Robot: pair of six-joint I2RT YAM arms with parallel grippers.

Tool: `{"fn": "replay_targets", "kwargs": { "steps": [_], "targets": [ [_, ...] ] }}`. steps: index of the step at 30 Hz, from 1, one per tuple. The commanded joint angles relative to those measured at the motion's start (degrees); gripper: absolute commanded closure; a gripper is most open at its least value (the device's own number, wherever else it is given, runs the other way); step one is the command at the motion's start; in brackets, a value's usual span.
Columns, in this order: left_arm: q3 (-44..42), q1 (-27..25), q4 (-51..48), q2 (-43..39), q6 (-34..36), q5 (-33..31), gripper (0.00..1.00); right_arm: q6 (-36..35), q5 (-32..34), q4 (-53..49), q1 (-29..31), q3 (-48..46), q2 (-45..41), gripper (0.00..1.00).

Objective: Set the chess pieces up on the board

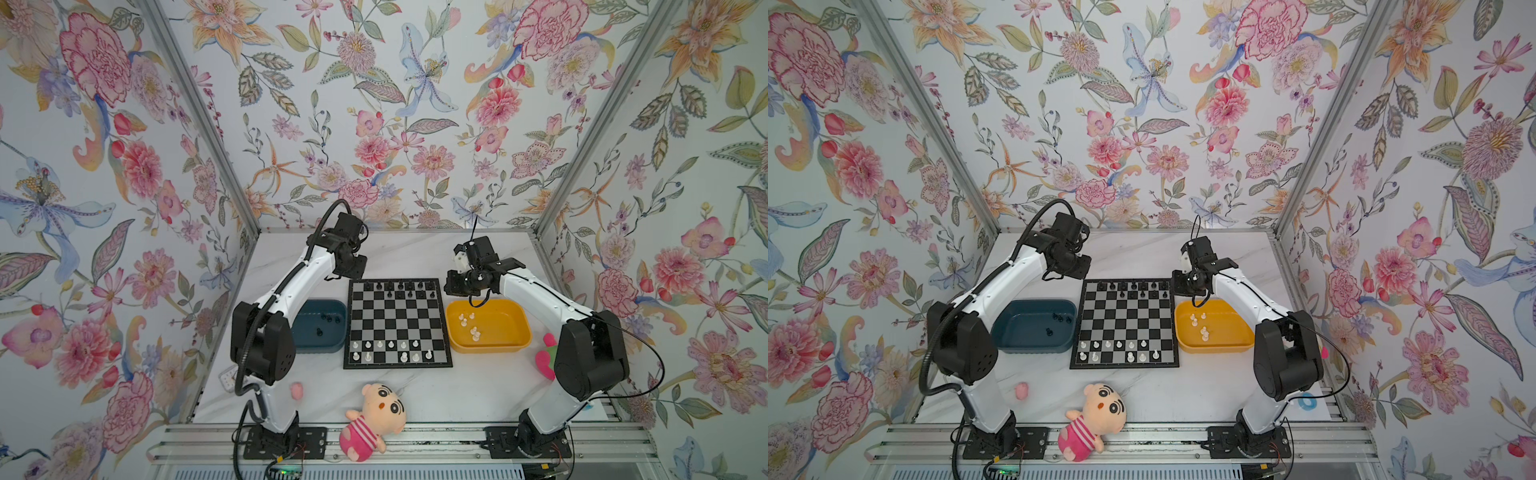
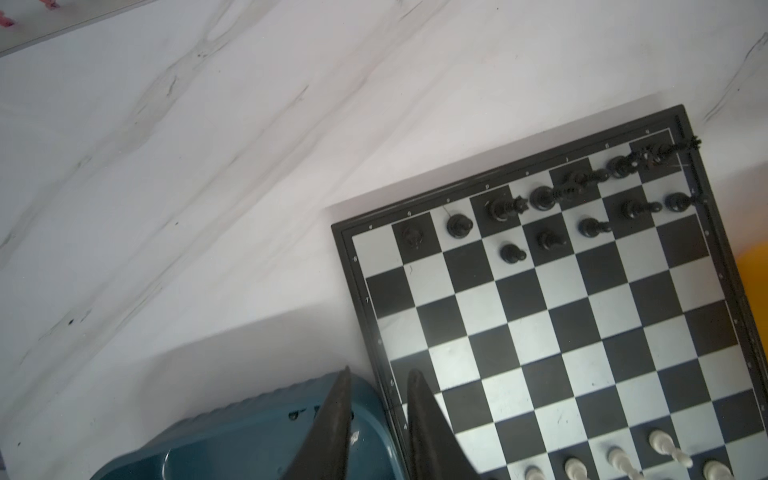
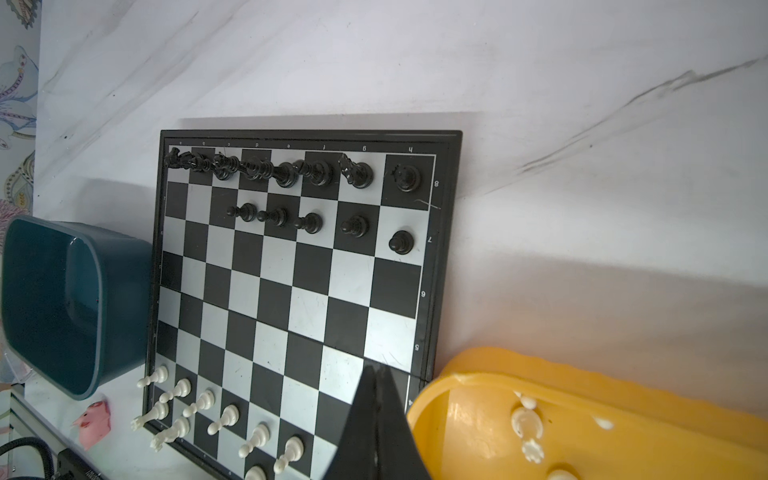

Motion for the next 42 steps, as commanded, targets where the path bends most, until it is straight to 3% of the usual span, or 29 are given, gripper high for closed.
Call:
{"fn": "replay_targets", "kwargs": {
  "steps": [1,8,17,27,42],
  "targets": [
    [-9.2,0.5,-0.8,-6.0,-4.4,-2.1,0.73,-0.3,-1.2,0.8,0.6,-1.0,-2.4,0.95],
    [-29.4,0.7,3.9,-21.3,-12.7,-2.4,0.73,-1.1,-1.3,1.2,0.8,-2.1,-2.8,0.95],
    [-43.8,7.2,9.4,-29.2,-17.3,-0.8,0.73,-1.3,-0.4,0.6,1.8,-2.0,-4.5,0.94],
    [-48.1,10.0,14.8,-25.7,-16.4,1.2,0.74,-0.9,1.0,0.1,1.9,-3.2,-6.2,0.94],
    [-45.8,10.8,17.8,-20.0,-14.5,1.6,0.72,-0.8,1.3,0.1,1.6,-3.7,-6.7,0.93]
  ]
}}
